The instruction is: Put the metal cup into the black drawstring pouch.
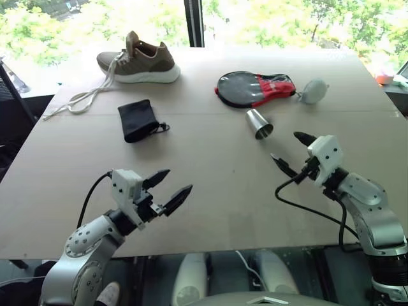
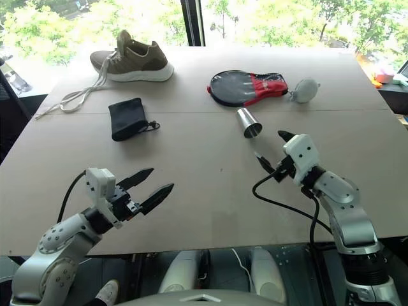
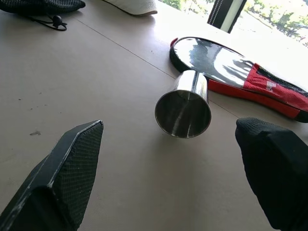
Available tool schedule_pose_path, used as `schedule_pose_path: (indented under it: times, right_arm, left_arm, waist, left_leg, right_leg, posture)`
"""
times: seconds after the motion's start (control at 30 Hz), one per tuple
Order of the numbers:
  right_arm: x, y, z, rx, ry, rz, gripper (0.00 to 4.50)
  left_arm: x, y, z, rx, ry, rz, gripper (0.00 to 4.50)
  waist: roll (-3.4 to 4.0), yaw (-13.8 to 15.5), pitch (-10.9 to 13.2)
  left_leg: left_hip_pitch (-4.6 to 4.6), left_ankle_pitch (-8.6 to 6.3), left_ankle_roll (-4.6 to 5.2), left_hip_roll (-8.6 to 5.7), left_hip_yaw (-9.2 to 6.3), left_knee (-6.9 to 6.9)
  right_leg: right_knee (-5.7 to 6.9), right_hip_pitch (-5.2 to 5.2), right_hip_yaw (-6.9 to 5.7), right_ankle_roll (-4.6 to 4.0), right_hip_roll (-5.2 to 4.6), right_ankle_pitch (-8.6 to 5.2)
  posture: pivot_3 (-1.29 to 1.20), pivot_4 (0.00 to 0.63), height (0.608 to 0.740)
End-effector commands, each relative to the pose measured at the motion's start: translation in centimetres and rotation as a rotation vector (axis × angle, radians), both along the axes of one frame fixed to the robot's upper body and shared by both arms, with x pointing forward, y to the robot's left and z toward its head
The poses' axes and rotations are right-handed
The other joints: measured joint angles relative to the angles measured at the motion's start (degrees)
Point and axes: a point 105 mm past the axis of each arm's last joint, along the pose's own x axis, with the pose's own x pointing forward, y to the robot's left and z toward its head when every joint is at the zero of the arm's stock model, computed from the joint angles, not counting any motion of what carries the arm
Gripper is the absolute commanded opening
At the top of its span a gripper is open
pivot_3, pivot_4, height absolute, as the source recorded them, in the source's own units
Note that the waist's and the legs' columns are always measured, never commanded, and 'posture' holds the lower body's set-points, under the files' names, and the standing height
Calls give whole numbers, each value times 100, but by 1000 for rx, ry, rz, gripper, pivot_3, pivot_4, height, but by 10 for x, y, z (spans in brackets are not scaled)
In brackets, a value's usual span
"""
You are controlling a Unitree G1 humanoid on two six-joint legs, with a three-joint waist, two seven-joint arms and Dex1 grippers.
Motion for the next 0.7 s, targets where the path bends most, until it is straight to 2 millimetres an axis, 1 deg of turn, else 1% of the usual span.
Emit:
schedule_pose_path:
  times: [0.03,0.33,0.47,0.57,0.7]
  right_arm:
    - [-1,-3,11,16,-48,1,4475]
    - [-6,4,13,40,-59,29,4475]
    - [-8,9,17,62,-77,58,4475]
    - [-16,19,20,75,-83,131,4475]
    - [-30,35,20,61,-94,251,4475]
  left_arm:
    - [0,-1,17,9,-62,-10,4469]
    - [6,5,23,-13,-74,12,4469]
    - [10,8,26,-25,-75,33,4469]
    - [15,14,30,-25,-89,68,4469]
    - [25,26,32,42,-117,149,4469]
  waist:
    - [0,0,0]
    - [0,-1,0]
    - [0,0,0]
    - [0,0,0]
    - [0,6,0]
  left_leg:
    - [0,0,0,0,0,0]
    - [0,0,0,0,1,0]
    - [0,0,0,0,-1,0]
    - [0,0,0,0,0,0]
    - [0,0,0,0,-1,0]
  right_leg:
    - [0,0,0,0,0,0]
    - [-1,0,1,0,0,0]
    - [1,0,-1,0,0,0]
    - [0,0,0,0,0,0]
    - [0,0,-1,0,0,0]
  posture:
    - [0,150,740]
    - [0,150,740]
    - [0,150,740]
    - [0,150,740]
    - [0,150,740]
